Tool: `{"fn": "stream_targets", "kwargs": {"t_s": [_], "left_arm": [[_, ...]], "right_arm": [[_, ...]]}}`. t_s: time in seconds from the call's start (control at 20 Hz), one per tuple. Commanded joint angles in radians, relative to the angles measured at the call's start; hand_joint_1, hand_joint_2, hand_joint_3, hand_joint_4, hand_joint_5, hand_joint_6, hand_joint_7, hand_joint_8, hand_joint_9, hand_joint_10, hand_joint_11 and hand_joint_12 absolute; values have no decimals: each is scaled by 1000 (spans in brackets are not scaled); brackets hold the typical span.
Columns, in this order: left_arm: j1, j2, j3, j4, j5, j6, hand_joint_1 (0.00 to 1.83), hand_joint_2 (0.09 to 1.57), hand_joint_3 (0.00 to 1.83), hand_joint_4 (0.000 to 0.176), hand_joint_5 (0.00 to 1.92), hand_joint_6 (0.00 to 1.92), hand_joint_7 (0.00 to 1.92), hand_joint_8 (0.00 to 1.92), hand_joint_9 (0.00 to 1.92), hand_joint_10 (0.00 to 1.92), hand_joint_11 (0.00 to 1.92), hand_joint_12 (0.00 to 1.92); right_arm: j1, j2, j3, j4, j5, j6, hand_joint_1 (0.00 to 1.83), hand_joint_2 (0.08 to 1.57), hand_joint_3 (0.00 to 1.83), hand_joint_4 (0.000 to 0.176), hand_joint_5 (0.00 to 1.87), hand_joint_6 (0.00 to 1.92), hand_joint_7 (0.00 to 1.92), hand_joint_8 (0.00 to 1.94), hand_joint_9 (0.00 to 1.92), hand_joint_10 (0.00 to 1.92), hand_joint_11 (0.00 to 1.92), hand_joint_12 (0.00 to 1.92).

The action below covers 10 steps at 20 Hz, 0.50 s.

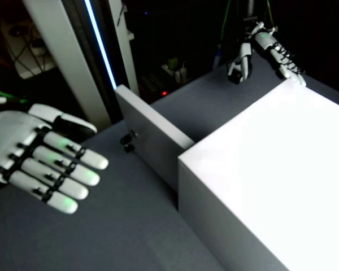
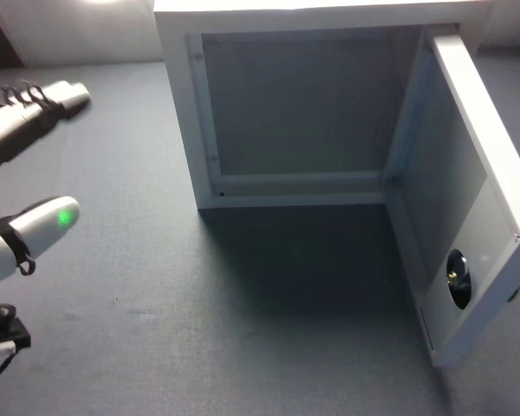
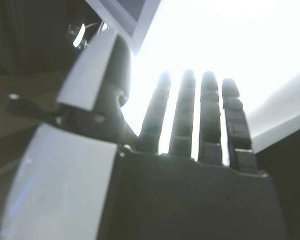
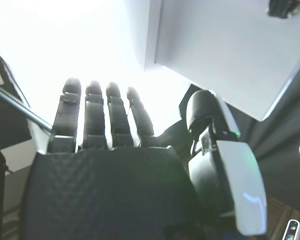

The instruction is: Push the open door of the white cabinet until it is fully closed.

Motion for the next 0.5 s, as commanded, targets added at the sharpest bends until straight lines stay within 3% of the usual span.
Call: {"fn": "stream_targets", "kwargs": {"t_s": [0.0,0.1,0.2,0.3,0.45], "left_arm": [[-4,-1,5,-17,-123,-7,178,1433,8,0,180,7,98,2,75,58,0,720],[-4,-1,6,-16,-122,-7,163,1448,4,0,179,1,85,2,62,28,0,574],[-3,-1,6,-15,-116,-7,183,1453,0,0,171,1,71,3,48,11,0,436],[0,0,7,-15,-114,-7,187,1449,0,0,175,1,71,2,54,7,0,497],[2,0,8,-17,-112,-7,151,1455,0,0,170,0,65,1,35,5,0,322]], "right_arm": [[3,0,1,8,118,7,390,1377,7,0,211,16,39,1,13,32,0,230],[3,0,2,5,116,7,388,1380,0,0,211,4,39,1,21,19,0,299],[3,0,4,-2,108,7,389,1380,0,0,216,2,55,1,57,21,0,497],[4,2,6,-20,87,7,373,1375,0,0,230,4,71,2,87,22,0,682],[8,9,7,-59,62,7,471,1377,0,0,266,9,103,3,113,25,0,943]]}}
